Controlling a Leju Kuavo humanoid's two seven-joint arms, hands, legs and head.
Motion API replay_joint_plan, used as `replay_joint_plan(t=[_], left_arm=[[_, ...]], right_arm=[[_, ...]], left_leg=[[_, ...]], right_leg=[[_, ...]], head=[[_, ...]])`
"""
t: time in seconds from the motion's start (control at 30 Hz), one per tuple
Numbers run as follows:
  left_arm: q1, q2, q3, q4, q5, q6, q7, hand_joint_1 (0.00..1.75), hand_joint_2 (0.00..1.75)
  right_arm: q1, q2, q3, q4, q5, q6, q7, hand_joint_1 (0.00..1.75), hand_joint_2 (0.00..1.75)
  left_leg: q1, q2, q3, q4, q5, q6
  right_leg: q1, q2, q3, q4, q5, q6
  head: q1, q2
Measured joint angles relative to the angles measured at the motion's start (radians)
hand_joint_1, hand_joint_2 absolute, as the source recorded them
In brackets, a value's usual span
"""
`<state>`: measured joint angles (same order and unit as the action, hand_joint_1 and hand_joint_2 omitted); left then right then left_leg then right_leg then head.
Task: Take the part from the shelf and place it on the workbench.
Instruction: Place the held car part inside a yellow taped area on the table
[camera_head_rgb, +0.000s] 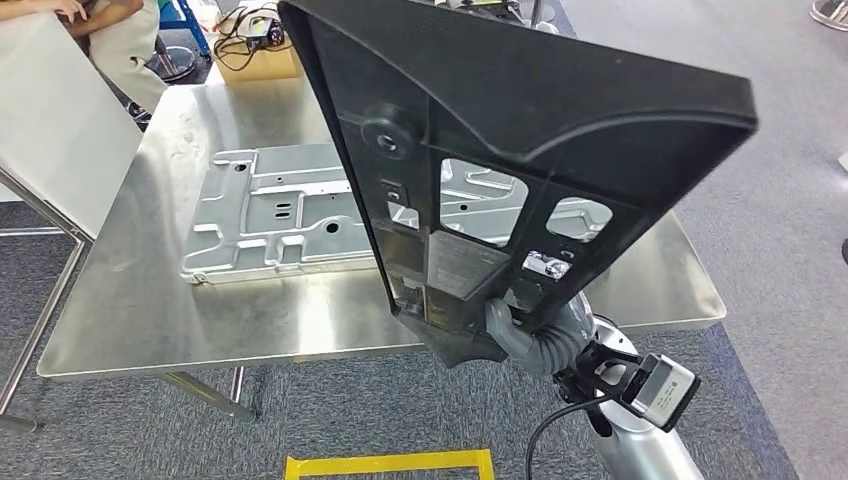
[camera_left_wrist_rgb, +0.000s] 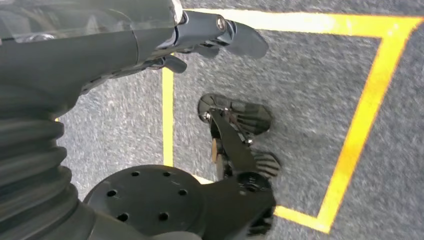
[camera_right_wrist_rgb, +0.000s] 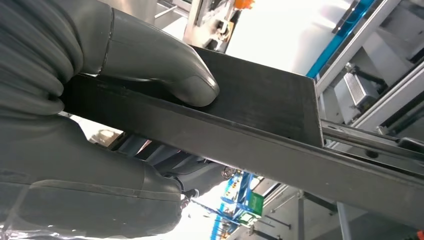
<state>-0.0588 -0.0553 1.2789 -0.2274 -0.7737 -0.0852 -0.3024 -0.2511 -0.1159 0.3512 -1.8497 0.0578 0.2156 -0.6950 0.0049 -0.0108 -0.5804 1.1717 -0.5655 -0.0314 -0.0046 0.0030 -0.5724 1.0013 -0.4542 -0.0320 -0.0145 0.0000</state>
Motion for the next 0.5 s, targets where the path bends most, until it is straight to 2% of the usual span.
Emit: replay_joint_plan(t=[0.07,0.1,0.13,0.17,0.2,0.27,0.3,0.4,0.43,0.5], left_arm=[[0.002,0.000,0.003,0.000,0.001,0.000,0.000,0.00,1.75],[0.004,0.000,0.005,0.000,0.002,0.000,0.000,0.00,1.75],[0.005,0.000,0.006,0.000,0.002,0.001,0.001,0.00,1.75],[0.006,0.000,0.008,0.000,0.003,0.001,0.001,0.00,1.75],[0.007,0.001,0.010,0.000,0.003,0.002,0.001,0.00,1.75],[0.008,0.003,0.013,0.000,0.004,0.003,0.001,0.00,1.75],[0.008,0.004,0.014,0.000,0.004,0.003,0.001,0.00,1.75],[0.008,0.003,0.017,0.000,0.009,0.007,0.001,0.00,1.75],[0.007,0.003,0.018,0.000,0.010,0.009,0.001,0.00,1.75],[0.004,0.003,0.021,0.000,0.011,0.013,0.000,0.00,1.75]], right_arm=[[0.007,0.001,0.000,-0.010,0.014,-0.006,0.000,1.75,1.75],[0.011,0.001,0.000,-0.015,0.020,-0.009,0.000,1.75,1.75],[0.013,0.001,0.000,-0.020,0.023,-0.012,0.000,1.75,1.75],[0.014,0.001,0.000,-0.025,0.025,-0.014,0.000,1.75,1.75],[0.015,0.002,0.000,-0.028,0.026,-0.016,0.000,1.75,1.75],[0.017,0.002,0.000,-0.033,0.026,-0.017,0.000,1.75,1.75],[0.019,0.003,-0.001,-0.036,0.029,-0.019,0.000,1.75,1.75],[0.024,0.004,-0.001,-0.055,0.055,-0.045,0.000,1.75,1.75],[0.025,0.004,-0.002,-0.065,0.071,-0.062,0.000,1.75,1.75],[0.032,0.001,-0.004,-0.087,0.118,-0.110,0.002,1.75,1.75]], left_leg=[[0.003,0.002,-0.079,0.094,-0.042,-0.007],[0.004,0.003,-0.100,0.100,-0.043,-0.008],[0.004,0.003,-0.104,0.071,-0.022,-0.007],[0.003,0.003,-0.095,0.014,0.022,-0.001],[0.000,0.003,-0.082,-0.052,0.083,0.008],[-0.007,0.004,-0.065,-0.138,0.156,0.027],[-0.010,0.004,-0.062,-0.153,0.168,0.034],[-0.006,0.004,-0.034,-0.174,0.164,0.045],[-0.002,0.004,-0.022,-0.182,0.163,0.048],[0.000,0.003,-0.006,-0.192,0.155,0.053]], right_leg=[[0.002,0.001,0.020,0.000,-0.019,-0.002],[0.002,0.002,0.033,0.000,-0.030,-0.002],[0.003,0.003,0.048,0.000,-0.041,-0.001],[0.004,0.004,0.065,0.000,-0.054,0.000],[0.005,0.003,0.081,-0.001,-0.066,0.001],[0.005,0.005,0.100,-0.005,-0.085,0.009],[0.005,0.005,0.105,-0.005,-0.089,0.015],[0.007,0.005,0.110,0.017,-0.089,0.030],[0.006,0.004,0.096,0.048,-0.095,0.034],[0.002,0.003,0.027,0.160,-0.135,0.043]], head=[[-0.001,0.000],[-0.001,0.000],[-0.001,0.000],[-0.001,0.000],[0.000,0.000],[0.001,0.000],[0.003,0.000],[0.004,0.000],[0.005,0.000],[0.009,0.000]])
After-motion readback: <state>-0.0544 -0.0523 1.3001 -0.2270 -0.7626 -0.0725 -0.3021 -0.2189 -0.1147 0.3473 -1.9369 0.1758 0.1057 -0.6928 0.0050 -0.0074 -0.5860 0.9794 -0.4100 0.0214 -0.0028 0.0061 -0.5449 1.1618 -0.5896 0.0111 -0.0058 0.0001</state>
